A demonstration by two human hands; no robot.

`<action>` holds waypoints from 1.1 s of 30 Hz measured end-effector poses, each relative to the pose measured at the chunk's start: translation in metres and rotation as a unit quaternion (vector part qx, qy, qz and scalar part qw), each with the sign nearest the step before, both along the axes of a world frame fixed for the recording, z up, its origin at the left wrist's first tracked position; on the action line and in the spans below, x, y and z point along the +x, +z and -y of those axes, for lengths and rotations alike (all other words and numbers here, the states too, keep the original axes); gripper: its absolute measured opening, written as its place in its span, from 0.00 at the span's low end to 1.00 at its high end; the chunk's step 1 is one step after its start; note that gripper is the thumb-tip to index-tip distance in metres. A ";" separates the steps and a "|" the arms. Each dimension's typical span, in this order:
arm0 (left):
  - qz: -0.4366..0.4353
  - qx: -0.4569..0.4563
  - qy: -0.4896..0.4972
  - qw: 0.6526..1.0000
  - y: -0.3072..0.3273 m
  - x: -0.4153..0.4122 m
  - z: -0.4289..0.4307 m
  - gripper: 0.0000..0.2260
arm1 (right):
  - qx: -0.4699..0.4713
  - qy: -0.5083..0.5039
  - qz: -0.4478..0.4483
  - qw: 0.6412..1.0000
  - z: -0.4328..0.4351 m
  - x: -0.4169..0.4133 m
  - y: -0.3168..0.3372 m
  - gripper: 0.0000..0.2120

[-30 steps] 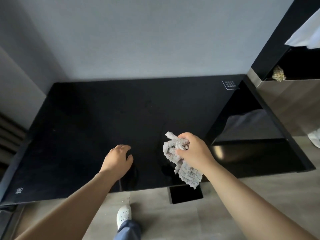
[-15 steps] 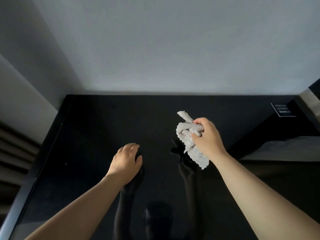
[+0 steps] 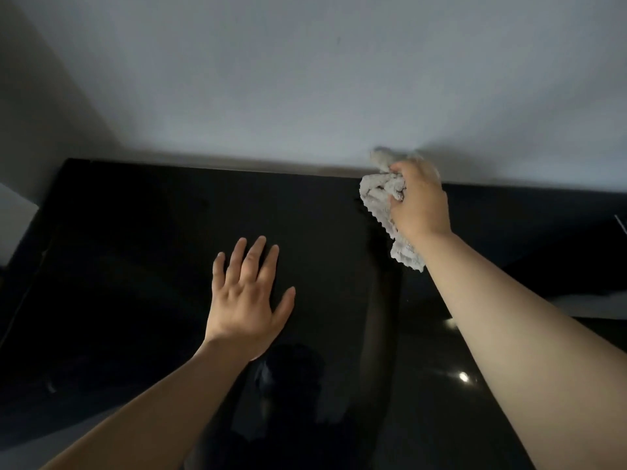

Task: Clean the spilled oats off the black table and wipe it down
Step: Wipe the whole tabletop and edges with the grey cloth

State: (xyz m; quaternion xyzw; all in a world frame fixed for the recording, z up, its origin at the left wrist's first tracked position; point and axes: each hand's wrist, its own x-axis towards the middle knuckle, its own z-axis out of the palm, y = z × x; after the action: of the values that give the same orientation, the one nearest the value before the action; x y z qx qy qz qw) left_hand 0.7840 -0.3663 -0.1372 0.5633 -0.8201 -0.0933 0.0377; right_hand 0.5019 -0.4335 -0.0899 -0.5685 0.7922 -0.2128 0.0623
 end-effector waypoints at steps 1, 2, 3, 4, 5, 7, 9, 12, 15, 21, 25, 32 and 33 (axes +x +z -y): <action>-0.003 -0.003 -0.001 1.000 -0.001 0.001 0.000 0.31 | 0.017 -0.001 -0.020 1.000 0.006 0.000 -0.001 0.24; -0.006 -0.006 0.001 1.000 -0.001 0.001 0.000 0.30 | 0.037 0.002 -0.030 0.999 0.012 0.000 -0.003 0.23; -0.008 -0.009 0.004 1.000 -0.001 0.001 0.000 0.30 | 0.060 0.007 -0.028 0.998 0.015 0.001 -0.004 0.22; -0.010 -0.010 0.006 1.000 -0.001 0.001 0.000 0.30 | 0.073 0.013 -0.022 0.997 0.017 0.002 -0.006 0.20; -0.012 -0.008 0.006 1.000 0.000 0.001 0.000 0.30 | 0.071 0.017 -0.015 0.997 0.016 0.004 -0.008 0.18; -0.012 -0.005 0.007 1.000 0.000 0.001 0.000 0.30 | 0.052 0.014 -0.013 0.998 0.010 0.009 -0.014 0.18; -0.011 -0.009 0.009 1.000 -0.001 0.001 0.000 0.30 | 0.029 0.017 -0.047 0.998 -0.001 0.015 -0.022 0.18; -0.006 -0.013 0.010 1.000 0.000 -0.001 -0.001 0.30 | -0.027 0.024 -0.102 0.994 -0.029 0.022 -0.028 0.14; -0.001 -0.014 0.013 1.000 0.001 -0.002 -0.001 0.30 | -0.050 0.039 -0.083 0.994 -0.079 0.037 -0.025 0.09; 0.005 -0.005 0.014 1.000 0.003 -0.002 -0.001 0.30 | 0.003 0.056 0.099 0.993 -0.185 0.065 -0.001 0.10; 0.004 -0.004 0.017 1.000 0.002 -0.002 0.000 0.30 | -0.094 -0.016 0.074 0.993 -0.117 0.038 0.019 0.10; -0.006 -0.015 0.021 1.000 0.000 -0.003 0.000 0.30 | 0.038 -0.050 -0.102 0.993 -0.060 0.036 -0.029 0.12; -0.007 -0.014 0.021 1.000 0.000 -0.003 0.000 0.30 | 0.018 -0.048 -0.105 0.993 -0.074 0.042 -0.031 0.12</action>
State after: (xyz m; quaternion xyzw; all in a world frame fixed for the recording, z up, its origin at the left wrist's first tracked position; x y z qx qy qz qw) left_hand 0.7812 -0.3659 -0.1367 0.5789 -0.8092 -0.0852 0.0533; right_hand 0.5443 -0.3599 -0.1208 -0.5481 0.8243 -0.1406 -0.0209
